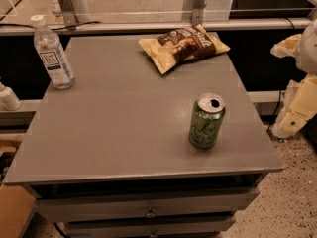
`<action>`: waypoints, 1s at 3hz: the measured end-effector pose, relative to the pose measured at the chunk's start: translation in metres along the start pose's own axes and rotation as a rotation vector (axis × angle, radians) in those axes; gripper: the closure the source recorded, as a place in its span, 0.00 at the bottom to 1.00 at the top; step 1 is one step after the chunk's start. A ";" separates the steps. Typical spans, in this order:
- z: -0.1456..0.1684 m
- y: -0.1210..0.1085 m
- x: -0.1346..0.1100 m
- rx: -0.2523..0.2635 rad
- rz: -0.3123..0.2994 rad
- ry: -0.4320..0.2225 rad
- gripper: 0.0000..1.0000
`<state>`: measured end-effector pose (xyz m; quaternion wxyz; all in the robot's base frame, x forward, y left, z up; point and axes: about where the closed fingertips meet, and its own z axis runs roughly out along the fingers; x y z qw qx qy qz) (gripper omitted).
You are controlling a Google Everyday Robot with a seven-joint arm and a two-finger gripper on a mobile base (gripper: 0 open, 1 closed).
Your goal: Move green can near blue plastic bottle
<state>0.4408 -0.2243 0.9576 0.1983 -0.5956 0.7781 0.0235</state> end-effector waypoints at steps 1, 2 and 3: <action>0.021 0.012 0.005 -0.061 0.051 -0.185 0.00; 0.036 0.022 0.000 -0.115 0.084 -0.375 0.00; 0.043 0.032 -0.014 -0.145 0.095 -0.573 0.00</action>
Offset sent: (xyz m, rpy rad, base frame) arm -0.0196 0.0394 -0.0308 0.7644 0.0211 0.0829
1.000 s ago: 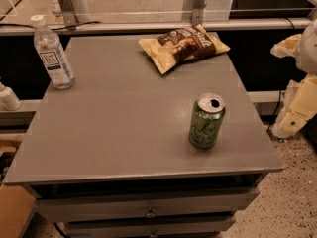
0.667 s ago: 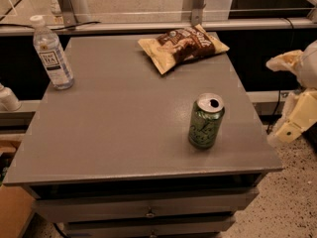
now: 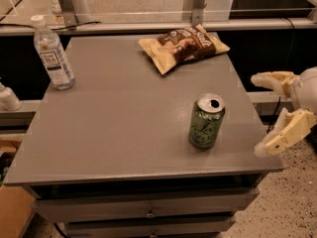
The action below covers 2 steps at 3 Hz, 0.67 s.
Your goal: Move green can near blue plastic bottle
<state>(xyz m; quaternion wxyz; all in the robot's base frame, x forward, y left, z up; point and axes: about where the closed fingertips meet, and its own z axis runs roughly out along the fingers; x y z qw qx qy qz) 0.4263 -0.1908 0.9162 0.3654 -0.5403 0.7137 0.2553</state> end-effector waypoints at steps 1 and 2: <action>0.015 0.014 -0.011 -0.027 0.013 -0.203 0.00; 0.014 0.017 -0.022 -0.032 0.011 -0.241 0.00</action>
Offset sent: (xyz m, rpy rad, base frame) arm -0.0061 0.0176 -0.0007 0.1623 -0.0274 0.0162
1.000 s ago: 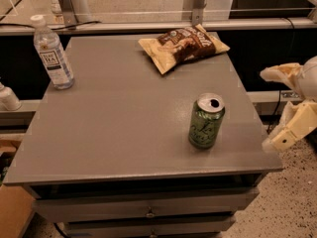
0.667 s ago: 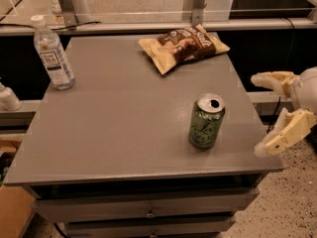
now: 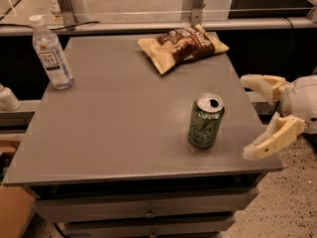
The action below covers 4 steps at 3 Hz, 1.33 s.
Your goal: Move green can near blue plastic bottle
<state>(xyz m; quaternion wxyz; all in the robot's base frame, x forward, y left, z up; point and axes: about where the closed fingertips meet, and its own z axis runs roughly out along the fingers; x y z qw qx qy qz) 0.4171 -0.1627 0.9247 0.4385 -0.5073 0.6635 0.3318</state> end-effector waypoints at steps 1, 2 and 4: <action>0.000 0.000 0.001 0.000 -0.001 0.007 0.00; 0.008 -0.001 0.006 -0.001 0.002 -0.070 0.00; 0.052 -0.004 0.024 -0.011 -0.008 -0.275 0.00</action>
Offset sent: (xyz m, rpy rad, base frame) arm 0.0079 0.0074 -0.0248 0.2279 -0.0491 -0.0080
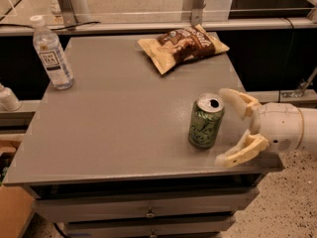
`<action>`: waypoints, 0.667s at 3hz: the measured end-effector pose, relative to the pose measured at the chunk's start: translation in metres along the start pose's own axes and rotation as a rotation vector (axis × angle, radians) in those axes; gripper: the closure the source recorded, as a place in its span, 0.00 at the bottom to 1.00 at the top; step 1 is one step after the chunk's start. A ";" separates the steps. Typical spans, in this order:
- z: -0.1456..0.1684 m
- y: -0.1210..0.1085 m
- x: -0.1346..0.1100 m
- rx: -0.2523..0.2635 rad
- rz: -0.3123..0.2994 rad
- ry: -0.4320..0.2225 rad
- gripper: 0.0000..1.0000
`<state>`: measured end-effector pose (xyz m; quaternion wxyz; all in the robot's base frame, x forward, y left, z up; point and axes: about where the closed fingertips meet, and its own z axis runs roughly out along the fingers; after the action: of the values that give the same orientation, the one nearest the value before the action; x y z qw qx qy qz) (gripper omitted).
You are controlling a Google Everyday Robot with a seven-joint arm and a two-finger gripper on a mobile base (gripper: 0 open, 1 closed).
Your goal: Move green can near blue plastic bottle
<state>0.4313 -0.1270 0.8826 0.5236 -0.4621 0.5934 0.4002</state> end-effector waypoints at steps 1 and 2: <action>0.015 0.003 0.011 -0.013 -0.009 -0.034 0.16; 0.026 0.003 0.014 -0.025 -0.024 -0.065 0.41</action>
Offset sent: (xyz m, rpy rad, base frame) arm 0.0079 0.0311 -0.0232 0.0927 -0.0603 0.0357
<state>0.4350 -0.1030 0.8652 0.5416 -0.4622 0.5656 0.4162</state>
